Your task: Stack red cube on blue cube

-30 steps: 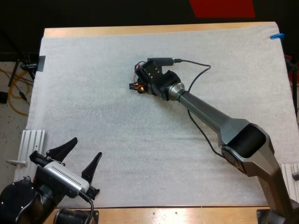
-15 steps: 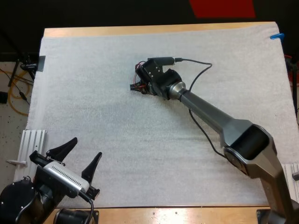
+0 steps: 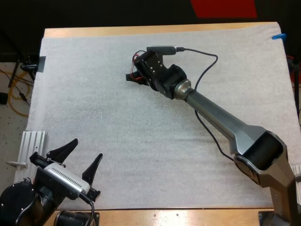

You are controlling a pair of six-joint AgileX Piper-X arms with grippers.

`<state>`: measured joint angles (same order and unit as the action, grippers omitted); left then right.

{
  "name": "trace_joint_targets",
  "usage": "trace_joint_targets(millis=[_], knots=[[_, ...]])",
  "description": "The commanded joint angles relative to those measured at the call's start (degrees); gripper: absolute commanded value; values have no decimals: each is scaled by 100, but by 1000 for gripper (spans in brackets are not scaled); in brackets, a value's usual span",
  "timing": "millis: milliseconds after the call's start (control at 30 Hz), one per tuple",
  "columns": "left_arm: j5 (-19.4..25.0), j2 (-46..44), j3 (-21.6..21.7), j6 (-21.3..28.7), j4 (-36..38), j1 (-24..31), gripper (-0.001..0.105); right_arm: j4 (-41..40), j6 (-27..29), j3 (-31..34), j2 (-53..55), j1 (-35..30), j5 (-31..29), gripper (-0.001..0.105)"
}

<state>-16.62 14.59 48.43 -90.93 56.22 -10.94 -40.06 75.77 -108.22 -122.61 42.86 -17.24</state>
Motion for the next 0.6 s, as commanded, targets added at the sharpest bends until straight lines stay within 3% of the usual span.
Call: trace_joint_targets(millis=[0,567], knots=[[46,14,57,-13,-47,-21,63,131,54,-28,29,-11,-100,30],[46,14,57,-13,-47,-21,63,426,70,-206,-477,-392,451,30]])
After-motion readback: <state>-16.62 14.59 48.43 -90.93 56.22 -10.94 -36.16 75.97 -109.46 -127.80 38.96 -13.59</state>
